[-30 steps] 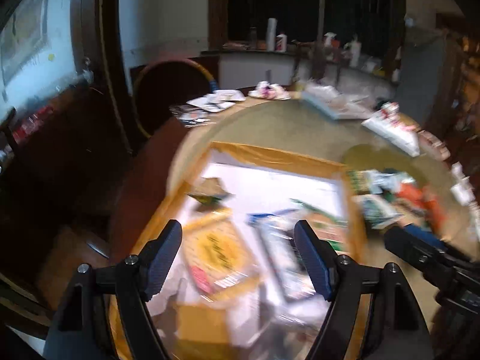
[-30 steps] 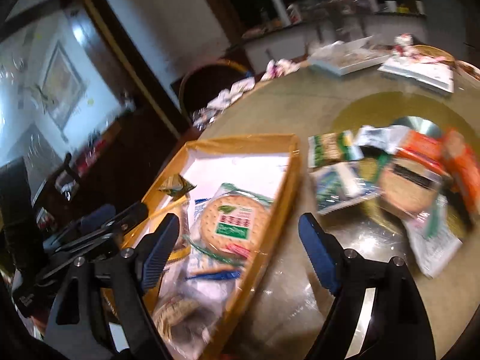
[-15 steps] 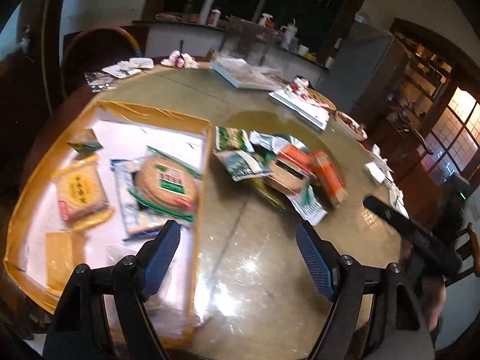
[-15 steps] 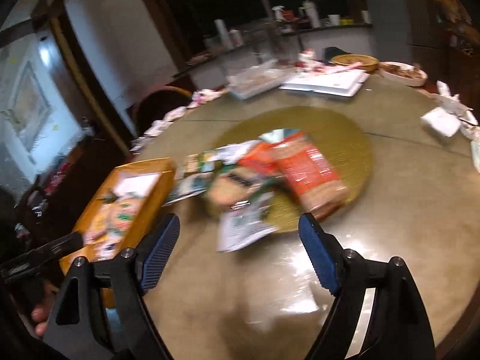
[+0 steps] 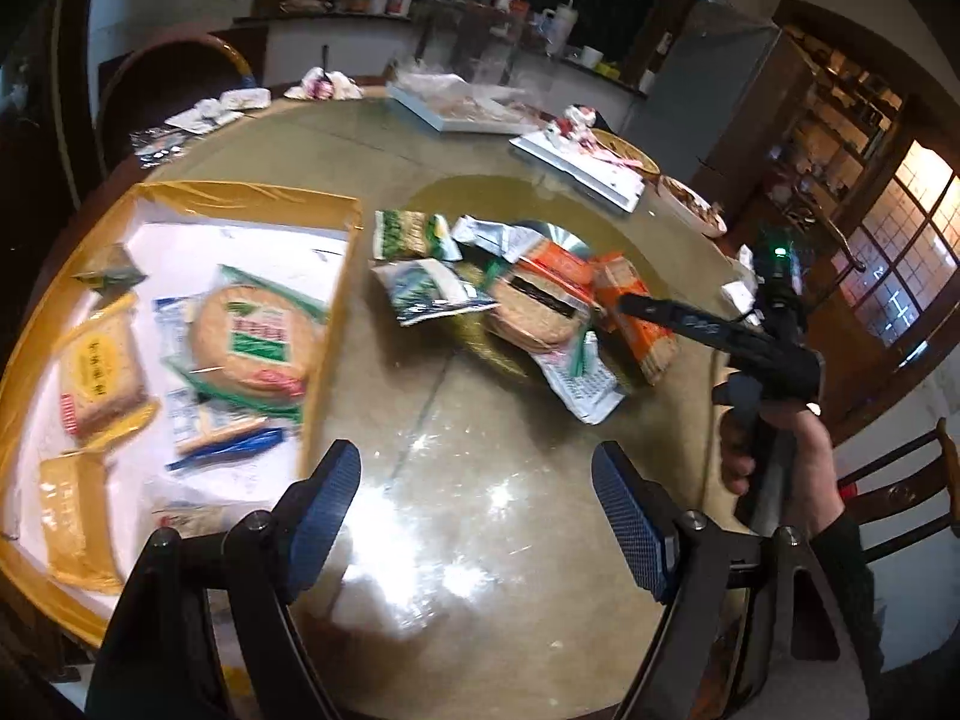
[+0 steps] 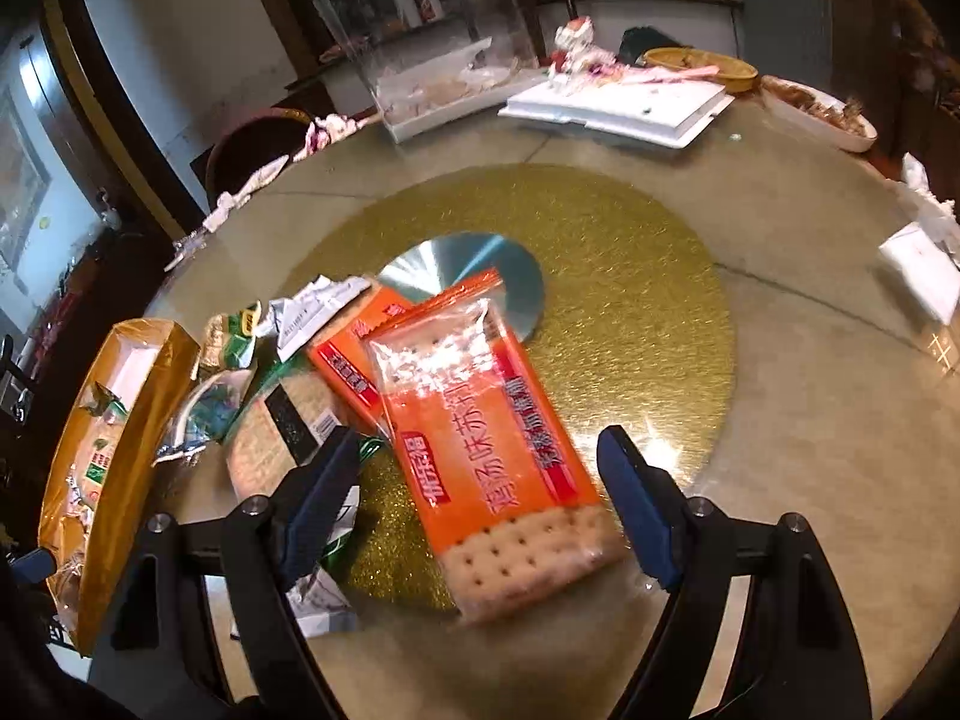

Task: Organize snacks
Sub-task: 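Grasp the white paper packet with the left gripper while the right grasps the orange soda-cracker pack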

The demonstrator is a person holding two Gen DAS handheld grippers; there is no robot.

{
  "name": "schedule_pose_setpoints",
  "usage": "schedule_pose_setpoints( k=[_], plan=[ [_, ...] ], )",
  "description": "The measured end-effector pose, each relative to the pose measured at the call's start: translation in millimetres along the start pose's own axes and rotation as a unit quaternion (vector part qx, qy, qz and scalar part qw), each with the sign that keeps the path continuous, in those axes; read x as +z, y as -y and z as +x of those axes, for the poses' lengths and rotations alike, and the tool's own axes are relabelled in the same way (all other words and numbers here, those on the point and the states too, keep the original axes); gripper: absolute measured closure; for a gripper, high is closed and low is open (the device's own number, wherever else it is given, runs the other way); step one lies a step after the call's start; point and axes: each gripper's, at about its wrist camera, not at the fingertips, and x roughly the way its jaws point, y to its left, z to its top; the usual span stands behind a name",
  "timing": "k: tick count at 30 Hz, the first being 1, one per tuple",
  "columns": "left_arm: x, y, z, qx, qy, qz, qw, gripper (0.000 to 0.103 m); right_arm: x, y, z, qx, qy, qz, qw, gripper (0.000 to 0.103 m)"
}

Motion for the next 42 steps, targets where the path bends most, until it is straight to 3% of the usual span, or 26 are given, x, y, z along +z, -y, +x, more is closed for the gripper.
schedule_pose_setpoints(
  k=[1, 4, 10, 13, 18, 21, 22, 25, 29, 34, 37, 39, 42],
  plan=[
    [3, 4, 8, -0.001, -0.005, 0.001, 1.0, 0.023, -2, -1, 0, -0.009, 0.0, -0.001, 1.0, 0.038],
    [6, 13, 30, -0.007, -0.03, -0.002, 0.9995, 0.024, -17, -4, -9, -0.023, 0.0, 0.003, 1.0, 0.041],
    [11, 38, 77, -0.001, -0.07, 0.014, 0.9975, 0.024, -69, -3, -45, -0.052, -0.013, 0.033, 0.998, 0.042],
    [17, 46, 94, 0.003, -0.078, 0.003, 0.997, 0.024, -101, 1, -67, -0.045, -0.007, 0.059, 0.997, 0.042],
    [32, 62, 129, 0.015, -0.099, -0.012, 0.9949, 0.025, -125, -1, -85, -0.055, 0.008, 0.067, 0.996, 0.042],
    [39, 75, 143, 0.049, -0.088, 0.004, 0.995, 0.035, -132, -4, -88, -0.058, 0.014, 0.063, 0.996, 0.042],
    [39, 77, 143, 0.049, -0.085, 0.01, 0.9951, 0.043, -133, -5, -89, -0.058, 0.014, 0.063, 0.996, 0.042],
    [30, 79, 137, 0.057, -0.087, 0.037, 0.9939, 0.058, -134, -9, -87, -0.064, 0.014, 0.048, 0.997, 0.042],
    [-4, 69, 106, 0.043, -0.087, 0.075, 0.9924, 0.065, -137, -14, -86, -0.075, 0.015, 0.031, 0.997, 0.042],
    [-48, 42, 59, 0.012, -0.089, 0.089, 0.992, 0.067, -134, -19, -82, -0.082, 0.009, 0.019, 0.996, 0.038],
    [-63, 22, 39, -0.006, -0.09, 0.066, 0.9937, 0.067, -129, -27, -74, -0.103, 0.006, 0.002, 0.995, 0.035],
    [-66, 14, 30, -0.014, -0.08, 0.052, 0.9954, 0.067, -130, -33, -72, -0.128, 0.006, -0.006, 0.992, 0.046],
    [-66, 11, 17, -0.024, -0.054, 0.044, 0.9973, 0.068, -133, -37, -76, -0.113, 0.01, 0.011, 0.994, 0.046]
  ],
)
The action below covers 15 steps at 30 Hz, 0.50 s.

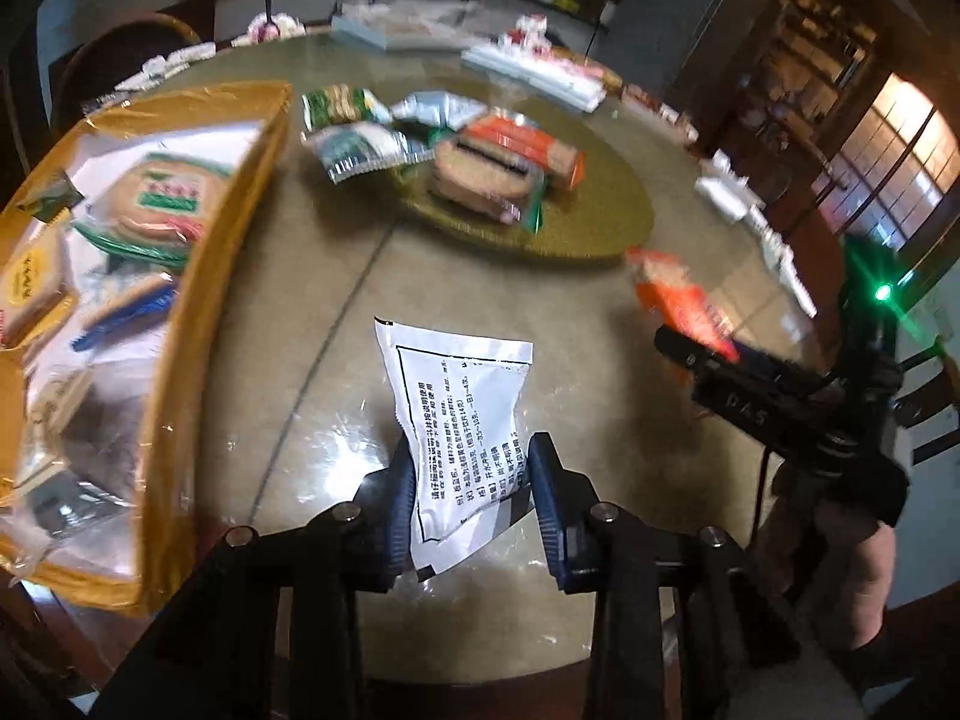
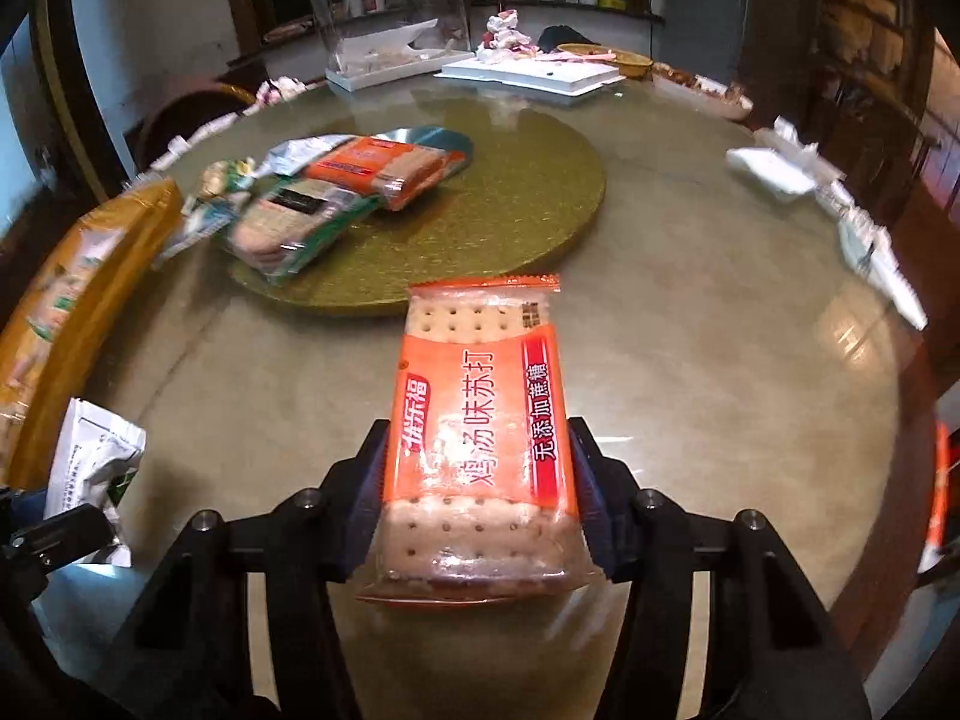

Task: Organize snacks
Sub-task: 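Grasp the white paper packet with the left gripper while the right grasps the orange soda-cracker pack, then place the white packet in the tray with the left gripper while the right places the orange pack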

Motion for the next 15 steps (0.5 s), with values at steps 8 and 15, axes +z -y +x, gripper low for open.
schedule_pose_setpoints(
  k=[8, 15],
  plan=[
    [2, -15, -42, -0.032, 0.048, -0.018, 0.9981, 0.069, -7, -37, -30, 0.166, 0.026, 0.054, 0.984, 0.046],
    [11, -75, -99, -0.002, 0.126, -0.073, 0.9893, 0.069, 5, -125, -59, 0.273, 0.056, -0.024, 0.96, 0.046]
  ],
)
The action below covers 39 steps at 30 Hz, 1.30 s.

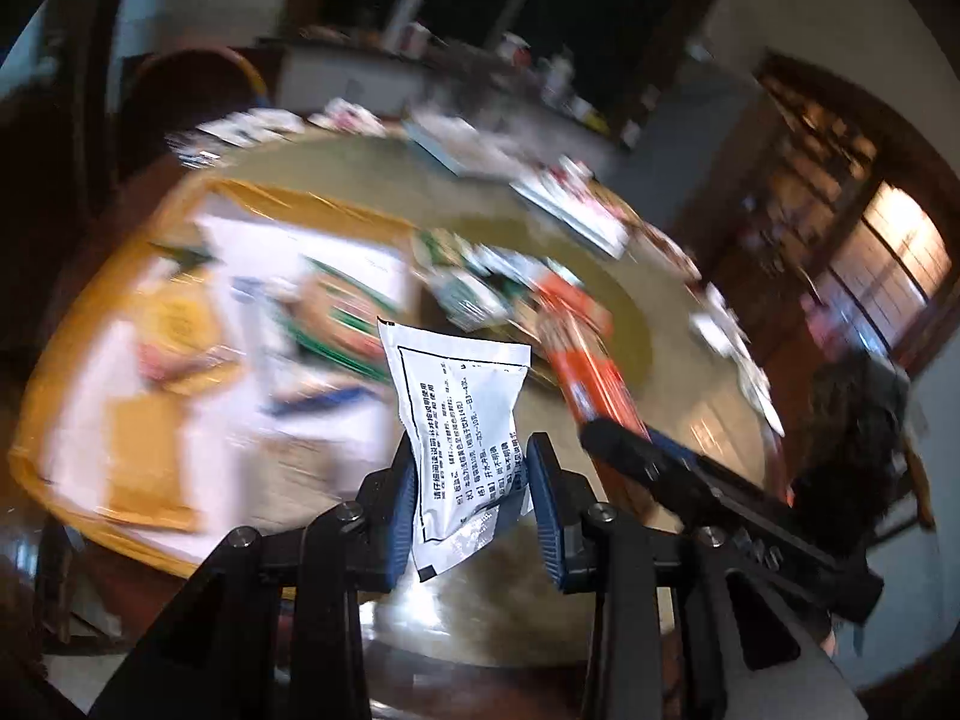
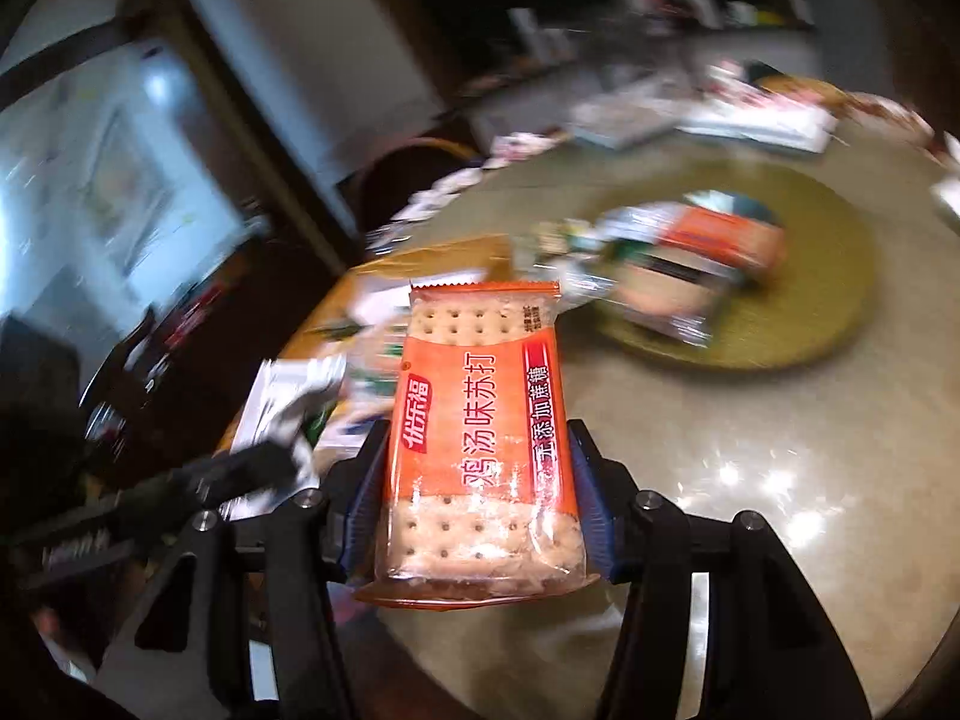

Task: Organize snacks
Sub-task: 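Place the white packet in the tray with the left gripper while the right places the orange pack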

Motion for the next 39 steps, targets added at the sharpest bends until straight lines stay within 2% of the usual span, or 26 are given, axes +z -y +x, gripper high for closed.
schedule_pose_setpoints(
  k=[3, 8, 11, 15, 19, 26, 30, 34, 36, 37, 38, 39],
  plan=[
    [9, -35, -11, 0.032, 0.019, -0.031, 0.9988, 0.069, 2, -33, 23, 0.039, -0.02, -0.027, 0.999, 0.046],
    [13, -91, -19, 0.075, 0.035, -0.089, 0.9926, 0.069, 3, -78, 68, 0.037, -0.058, -0.084, 0.994, 0.046],
    [12, -115, -22, 0.083, 0.035, -0.111, 0.9897, 0.069, 6, -94, 92, 0.024, -0.074, -0.107, 0.991, 0.046],
    [16, -132, -18, 0.086, 0.035, -0.127, 0.9876, 0.069, 9, -109, 123, 0.042, -0.109, -0.125, 0.985, 0.046],
    [24, -144, -8, 0.092, 0.03, -0.127, 0.9871, 0.069, 15, -110, 143, 0.047, -0.124, -0.128, 0.983, 0.046],
    [40, -155, 18, 0.104, 0.008, -0.114, 0.988, 0.069, 23, -101, 159, -0.016, -0.124, -0.139, 0.982, 0.046],
    [44, -159, 38, 0.126, -0.028, -0.11, 0.9856, 0.068, 23, -96, 164, -0.004, -0.134, -0.123, 0.983, 0.045],
    [40, -155, 37, 0.123, -0.026, -0.108, 0.9861, 0.063, 24, -98, 154, 0.006, -0.123, -0.12, 0.985, 0.039],
    [38, -151, 30, 0.11, -0.019, -0.11, 0.9877, 0.052, 25, -100, 140, 0.017, -0.11, -0.124, 0.986, 0.035],
    [36, -146, 26, 0.105, -0.014, -0.109, 0.9884, 0.042, 26, -99, 131, 0.022, -0.099, -0.12, 0.987, 0.033],
    [35, -141, 21, 0.103, -0.005, -0.106, 0.989, 0.037, 26, -97, 125, 0.027, -0.092, -0.115, 0.989, 0.032],
    [35, -136, 17, 0.104, 0.003, -0.102, 0.9893, 0.037, 28, -94, 117, 0.036, -0.084, -0.107, 0.99, 0.032]
  ],
)
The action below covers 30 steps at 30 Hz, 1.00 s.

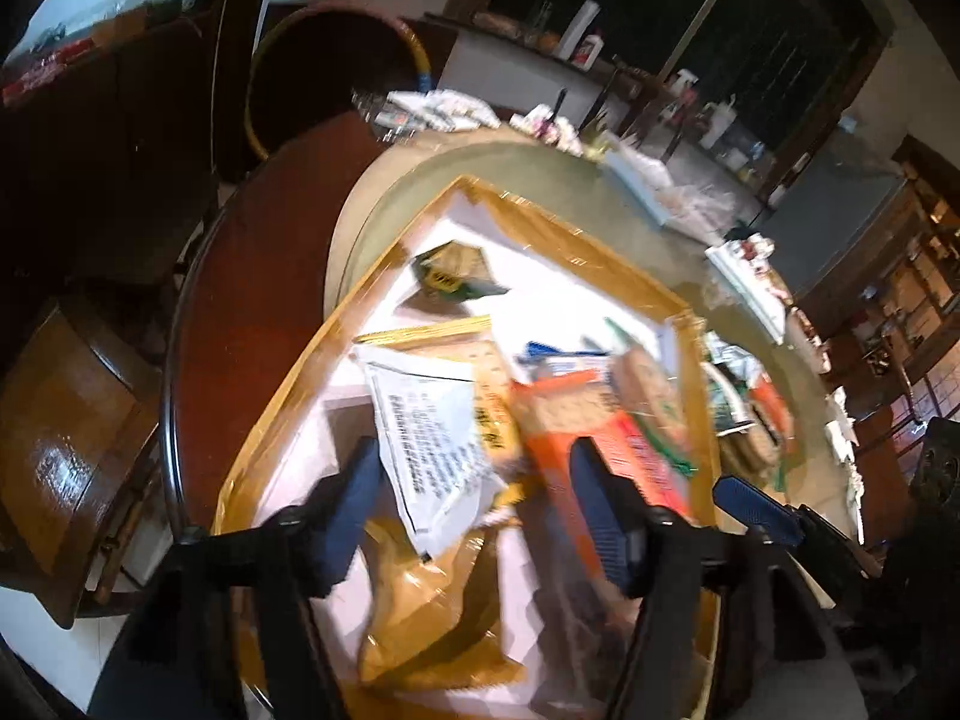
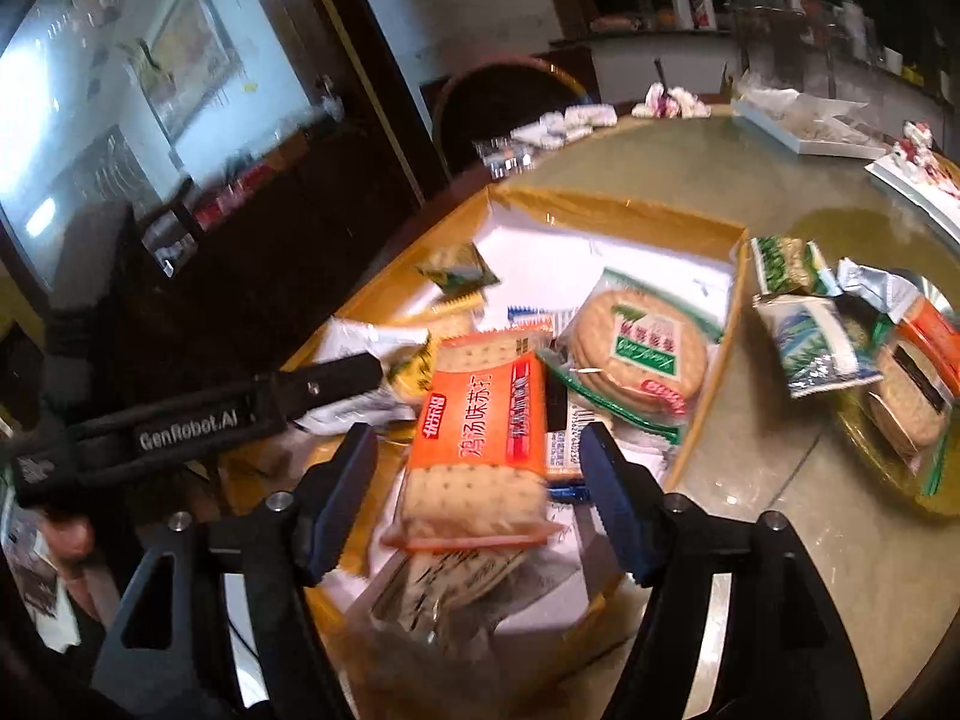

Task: Organize snacks
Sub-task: 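Place the white packet in the tray with the left gripper while the right places the orange pack, then reach the right gripper to the round cracker pack with black label and grasp it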

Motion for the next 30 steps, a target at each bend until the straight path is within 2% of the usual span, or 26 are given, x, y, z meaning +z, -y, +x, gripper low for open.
schedule_pose_setpoints(
  k=[3, 5, 11, 13, 15, 18, 22, 26, 30],
  plan=[
    [-5, 17, -16, 0.003, 0.021, 0.012, 0.9997, 0.037, -4, 11, -28, 0.017, 0.029, 0.022, 0.999, 0.031],
    [-9, 30, -26, -0.009, 0.027, 0.014, 0.9995, 0.035, -8, 25, -50, 0.02, 0.053, 0.04, 0.998, 0.027],
    [-18, 75, -31, -0.039, 0.023, 0.051, 0.9977, 0.032, -19, 84, -99, 0.001, 0.092, 0.094, 0.991, 0.024],
    [-20, 88, -29, -0.043, 0.021, 0.06, 0.9971, 0.032, -20, 111, -109, 0.026, 0.082, 0.127, 0.988, 0.024],
    [-23, 100, -25, -0.049, 0.015, 0.067, 0.9964, 0.032, -19, 135, -119, -0.004, 0.087, 0.132, 0.987, 0.023],
    [-26, 116, -19, -0.056, 0.005, 0.083, 0.995, 0.032, -12, 167, -119, -0.049, 0.066, 0.126, 0.989, 0.022],
    [-30, 127, -13, -0.052, 0.001, 0.09, 0.9945, 0.032, -1, 204, -101, -0.07, 0.028, 0.122, 0.99, 0.022],
    [-32, 133, -7, -0.049, -0.007, 0.094, 0.9943, 0.032, 12, 233, -67, -0.053, -0.02, 0.133, 0.99, 0.022],
    [-31, 130, -6, -0.045, -0.008, 0.095, 0.9945, 0.032, 29, 246, -41, -0.087, -0.034, 0.118, 0.989, 0.022]
  ],
)
